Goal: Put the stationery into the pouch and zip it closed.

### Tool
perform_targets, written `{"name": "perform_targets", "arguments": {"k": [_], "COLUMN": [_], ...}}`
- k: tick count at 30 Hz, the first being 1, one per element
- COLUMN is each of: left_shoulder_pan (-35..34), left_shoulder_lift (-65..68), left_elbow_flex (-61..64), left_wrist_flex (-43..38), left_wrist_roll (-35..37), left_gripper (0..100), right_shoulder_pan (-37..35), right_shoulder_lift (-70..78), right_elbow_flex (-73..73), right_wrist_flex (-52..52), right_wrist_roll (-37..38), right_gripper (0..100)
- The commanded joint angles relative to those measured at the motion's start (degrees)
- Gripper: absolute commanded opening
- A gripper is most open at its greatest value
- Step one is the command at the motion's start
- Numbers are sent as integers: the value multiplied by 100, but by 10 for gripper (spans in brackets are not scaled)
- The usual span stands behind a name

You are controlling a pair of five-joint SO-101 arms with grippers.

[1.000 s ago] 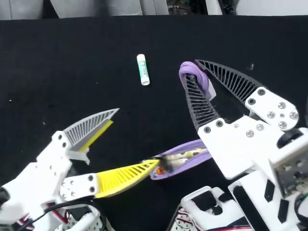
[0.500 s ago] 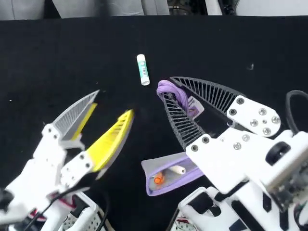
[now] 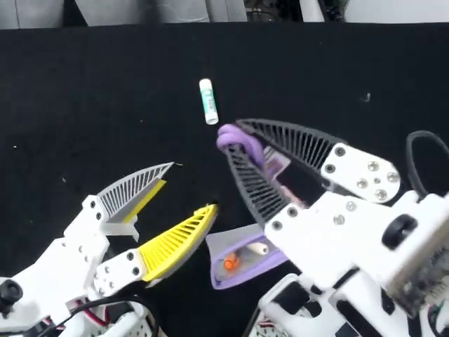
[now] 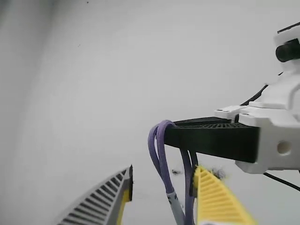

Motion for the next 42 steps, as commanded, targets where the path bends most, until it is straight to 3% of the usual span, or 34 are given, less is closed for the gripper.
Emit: {"name": "perform_targets", "arguments": {"k": [1, 11, 15, 21, 28, 36, 38, 42], "left_shoulder_pan": [31, 31, 31, -154, -444, -866, -857, -857], "left_shoulder_lift": [167, 747, 756, 765, 835, 2031, 2259, 2154], "left_elbow_flex": [101, -31, -127, -145, -374, -426, -426, -418], "left_wrist_flex": [-413, -466, -492, -756, -1231, -2022, -2207, -2224], "left_wrist_roll": [-9, -9, -9, -18, -9, 35, 35, 35], "left_gripper": [218, 218, 218, 218, 216, 212, 188, 48], "right_shoulder_pan": [-448, -527, -1002, -1046, -1064, -1064, -1064, -1037], "right_shoulder_lift": [242, 215, 215, 207, 215, 207, 207, 207], "right_elbow_flex": [40, 31, 4, -4, 4, -4, -4, -13], "right_wrist_flex": [18, 88, 176, 211, 273, 281, 281, 264], "right_wrist_roll": [-9, -9, -9, 97, 193, 202, 202, 308], "right_gripper": [15, 15, 15, 15, 15, 15, 15, 15]}}
